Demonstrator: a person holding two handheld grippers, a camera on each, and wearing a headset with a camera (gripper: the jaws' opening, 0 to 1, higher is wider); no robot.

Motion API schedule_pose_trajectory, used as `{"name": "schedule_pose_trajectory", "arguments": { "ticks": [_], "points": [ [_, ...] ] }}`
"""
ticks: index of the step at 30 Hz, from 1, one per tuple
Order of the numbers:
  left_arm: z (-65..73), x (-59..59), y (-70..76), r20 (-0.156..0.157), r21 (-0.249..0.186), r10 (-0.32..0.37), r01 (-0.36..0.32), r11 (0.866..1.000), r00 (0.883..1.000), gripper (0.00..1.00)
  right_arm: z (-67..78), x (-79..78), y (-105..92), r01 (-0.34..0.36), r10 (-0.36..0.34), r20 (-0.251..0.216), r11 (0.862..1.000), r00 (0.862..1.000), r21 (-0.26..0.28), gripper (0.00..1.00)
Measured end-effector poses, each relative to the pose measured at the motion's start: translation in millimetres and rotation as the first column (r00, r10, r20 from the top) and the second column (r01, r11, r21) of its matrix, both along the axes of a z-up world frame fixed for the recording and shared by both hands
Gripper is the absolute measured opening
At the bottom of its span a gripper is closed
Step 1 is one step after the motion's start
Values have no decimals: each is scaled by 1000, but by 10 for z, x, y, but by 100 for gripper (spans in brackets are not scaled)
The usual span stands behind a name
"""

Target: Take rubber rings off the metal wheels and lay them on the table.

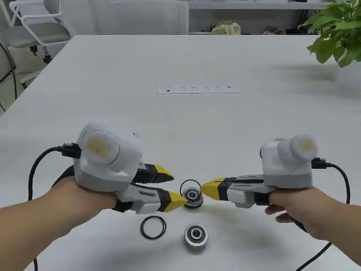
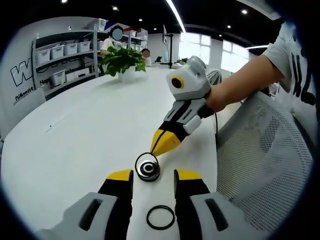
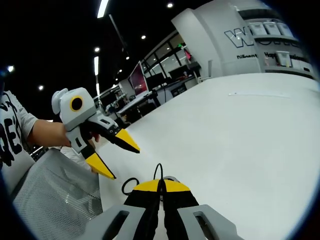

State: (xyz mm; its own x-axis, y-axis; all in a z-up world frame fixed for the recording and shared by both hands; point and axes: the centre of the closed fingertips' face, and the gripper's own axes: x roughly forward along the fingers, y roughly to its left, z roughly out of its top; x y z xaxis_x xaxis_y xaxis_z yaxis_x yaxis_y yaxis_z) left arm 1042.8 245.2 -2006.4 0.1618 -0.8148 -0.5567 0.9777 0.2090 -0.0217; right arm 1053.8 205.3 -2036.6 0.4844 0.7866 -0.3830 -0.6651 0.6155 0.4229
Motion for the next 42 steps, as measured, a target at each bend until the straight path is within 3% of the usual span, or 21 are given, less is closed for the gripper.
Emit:
{"name": "schedule_pose_trajectory", "arguments": {
  "ticks": [7, 16, 22, 29, 42],
  "points": [
    [178, -72, 136, 8, -38, 11, -10, 999, 1000, 31, 97, -25, 102, -25, 24, 15, 1000, 1000, 11, 0],
    [287, -143, 377, 6, -73, 47, -47, 996, 999, 32, 133, -83, 266, -81, 81, 18, 997, 997, 1, 0],
    [267, -177, 555, 22, -57, 70, -69, 996, 997, 34, 150, -101, 408, -105, 105, 15, 994, 994, 6, 0],
    [245, -208, 698, 6, -61, 103, -102, 993, 995, 35, 130, -144, 578, -143, 143, 10, 990, 990, 2, 0],
    [202, -245, 886, 1, -54, 142, -142, 988, 990, 38, -31, -288, 778, -208, 208, -34, 978, 978, -19, 0]
  ]
}}
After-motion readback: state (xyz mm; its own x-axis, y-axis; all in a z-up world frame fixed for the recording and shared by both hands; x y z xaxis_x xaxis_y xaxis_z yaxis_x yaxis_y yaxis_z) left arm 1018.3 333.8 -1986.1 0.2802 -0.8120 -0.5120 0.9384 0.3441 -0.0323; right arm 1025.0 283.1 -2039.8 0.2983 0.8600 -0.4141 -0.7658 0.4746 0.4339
